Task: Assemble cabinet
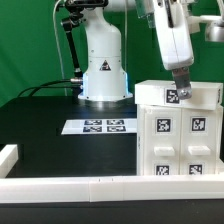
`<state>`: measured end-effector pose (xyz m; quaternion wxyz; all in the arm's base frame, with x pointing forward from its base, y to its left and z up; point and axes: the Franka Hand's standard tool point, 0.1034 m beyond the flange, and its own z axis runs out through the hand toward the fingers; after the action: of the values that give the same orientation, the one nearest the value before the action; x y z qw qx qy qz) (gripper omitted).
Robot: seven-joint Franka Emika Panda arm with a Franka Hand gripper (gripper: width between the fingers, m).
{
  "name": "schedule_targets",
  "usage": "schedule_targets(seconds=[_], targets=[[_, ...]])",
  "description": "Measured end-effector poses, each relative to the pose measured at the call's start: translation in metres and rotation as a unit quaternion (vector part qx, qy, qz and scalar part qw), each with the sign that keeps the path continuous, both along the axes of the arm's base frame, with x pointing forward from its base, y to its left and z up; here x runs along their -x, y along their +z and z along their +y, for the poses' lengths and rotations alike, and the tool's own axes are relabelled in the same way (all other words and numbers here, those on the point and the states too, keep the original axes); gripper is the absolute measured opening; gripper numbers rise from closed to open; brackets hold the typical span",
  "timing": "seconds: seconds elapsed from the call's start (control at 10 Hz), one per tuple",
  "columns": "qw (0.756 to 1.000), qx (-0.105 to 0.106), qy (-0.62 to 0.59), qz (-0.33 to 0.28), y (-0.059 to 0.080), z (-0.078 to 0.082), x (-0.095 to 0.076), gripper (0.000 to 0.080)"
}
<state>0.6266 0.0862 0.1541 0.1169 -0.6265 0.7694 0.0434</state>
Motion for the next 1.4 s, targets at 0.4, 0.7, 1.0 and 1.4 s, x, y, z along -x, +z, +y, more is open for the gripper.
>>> schedule_targets(seconds=[0.4, 0.7, 1.0, 1.4], targets=[[0.999, -0.006, 0.034, -0.029, 0.026, 0.003, -0.007, 0.0796], [0.998, -0.008, 0.051, -0.038, 0.030, 0.004, -0.010, 0.0796], [0.982, 0.009, 0.179, -0.055, 0.028, 0.003, -0.008, 0.0796], [0.900, 0.031, 0.428, -0.069, 0.028, 0.007, -0.009, 0.0796]])
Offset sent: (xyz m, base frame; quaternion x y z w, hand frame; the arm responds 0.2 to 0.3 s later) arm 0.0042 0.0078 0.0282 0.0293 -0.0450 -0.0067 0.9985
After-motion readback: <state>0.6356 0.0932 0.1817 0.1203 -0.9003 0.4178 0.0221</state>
